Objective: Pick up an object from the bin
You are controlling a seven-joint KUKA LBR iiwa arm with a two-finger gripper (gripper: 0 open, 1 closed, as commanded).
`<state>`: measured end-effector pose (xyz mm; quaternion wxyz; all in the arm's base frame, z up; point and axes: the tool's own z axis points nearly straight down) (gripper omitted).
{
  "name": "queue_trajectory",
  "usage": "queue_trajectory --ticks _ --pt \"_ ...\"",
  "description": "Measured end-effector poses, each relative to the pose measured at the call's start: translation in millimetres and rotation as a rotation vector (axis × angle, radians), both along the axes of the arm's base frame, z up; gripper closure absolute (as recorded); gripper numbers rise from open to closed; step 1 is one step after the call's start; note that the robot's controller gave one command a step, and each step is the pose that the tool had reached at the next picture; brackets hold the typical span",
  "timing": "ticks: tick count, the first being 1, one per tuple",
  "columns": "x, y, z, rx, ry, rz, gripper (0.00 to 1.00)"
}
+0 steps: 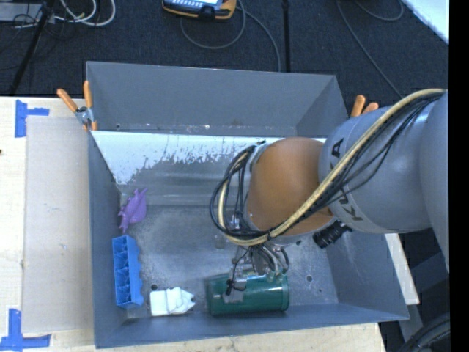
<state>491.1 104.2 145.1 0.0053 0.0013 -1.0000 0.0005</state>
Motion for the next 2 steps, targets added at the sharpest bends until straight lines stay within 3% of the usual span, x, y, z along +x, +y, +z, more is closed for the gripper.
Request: queue_trajectory --ticks 1,2 --pt "2.0 -0.4 3.9 0.001 -0.007 -0.003 0.00" --pt "-7.0 -14.9 -13.2 0.002 -0.005 0.044 0.00"
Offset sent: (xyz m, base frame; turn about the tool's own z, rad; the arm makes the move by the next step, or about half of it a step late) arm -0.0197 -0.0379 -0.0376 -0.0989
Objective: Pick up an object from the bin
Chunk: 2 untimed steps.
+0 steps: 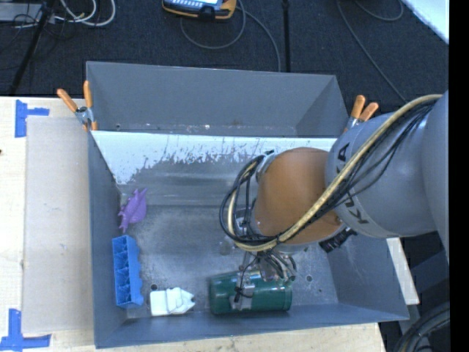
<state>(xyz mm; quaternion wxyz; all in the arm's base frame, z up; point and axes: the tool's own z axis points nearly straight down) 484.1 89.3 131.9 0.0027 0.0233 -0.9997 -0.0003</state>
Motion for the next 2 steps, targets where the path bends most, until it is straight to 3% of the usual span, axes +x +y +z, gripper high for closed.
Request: queue_trajectory --ticks 1,2 --pt "-5.4 -7.5 -25.1 0.000 0.002 0.199 0.00" --pt "-11.0 -21.7 -60.4 0.001 -0.011 -0.069 1.00"
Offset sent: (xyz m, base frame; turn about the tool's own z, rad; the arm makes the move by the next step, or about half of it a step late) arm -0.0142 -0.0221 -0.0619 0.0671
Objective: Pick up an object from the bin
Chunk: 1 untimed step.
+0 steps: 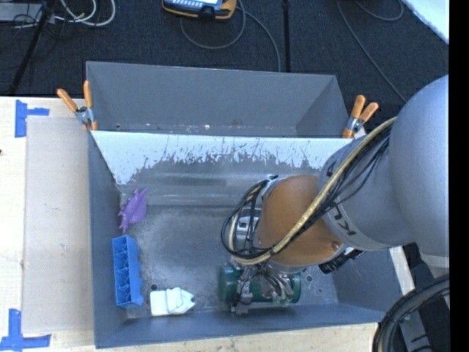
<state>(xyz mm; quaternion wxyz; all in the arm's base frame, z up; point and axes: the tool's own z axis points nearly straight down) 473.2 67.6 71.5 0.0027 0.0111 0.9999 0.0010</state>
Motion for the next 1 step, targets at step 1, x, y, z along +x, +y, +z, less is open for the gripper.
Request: queue_trajectory --ticks 1 --pt "0.0 -0.1 0.0 0.000 0.000 -0.003 1.00"
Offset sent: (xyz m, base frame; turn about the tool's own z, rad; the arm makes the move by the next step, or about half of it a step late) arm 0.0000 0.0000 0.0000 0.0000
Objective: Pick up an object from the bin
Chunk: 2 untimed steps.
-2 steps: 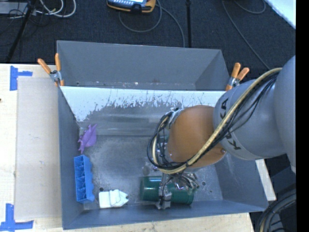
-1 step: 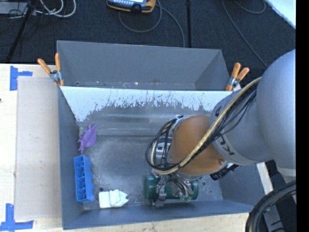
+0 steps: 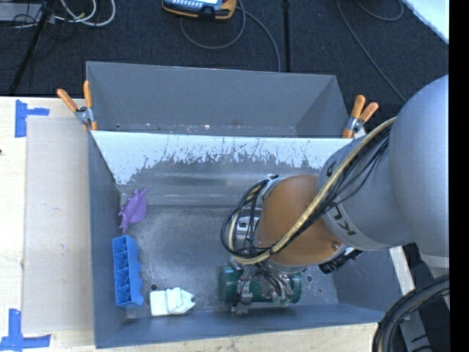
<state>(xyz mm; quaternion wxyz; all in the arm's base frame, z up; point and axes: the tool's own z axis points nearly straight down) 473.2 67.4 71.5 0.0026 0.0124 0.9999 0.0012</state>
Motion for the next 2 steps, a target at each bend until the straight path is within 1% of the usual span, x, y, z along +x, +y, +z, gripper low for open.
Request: queue_trajectory --ticks 2 --pt "0.0 -0.2 0.0 0.000 0.000 -0.004 1.00"
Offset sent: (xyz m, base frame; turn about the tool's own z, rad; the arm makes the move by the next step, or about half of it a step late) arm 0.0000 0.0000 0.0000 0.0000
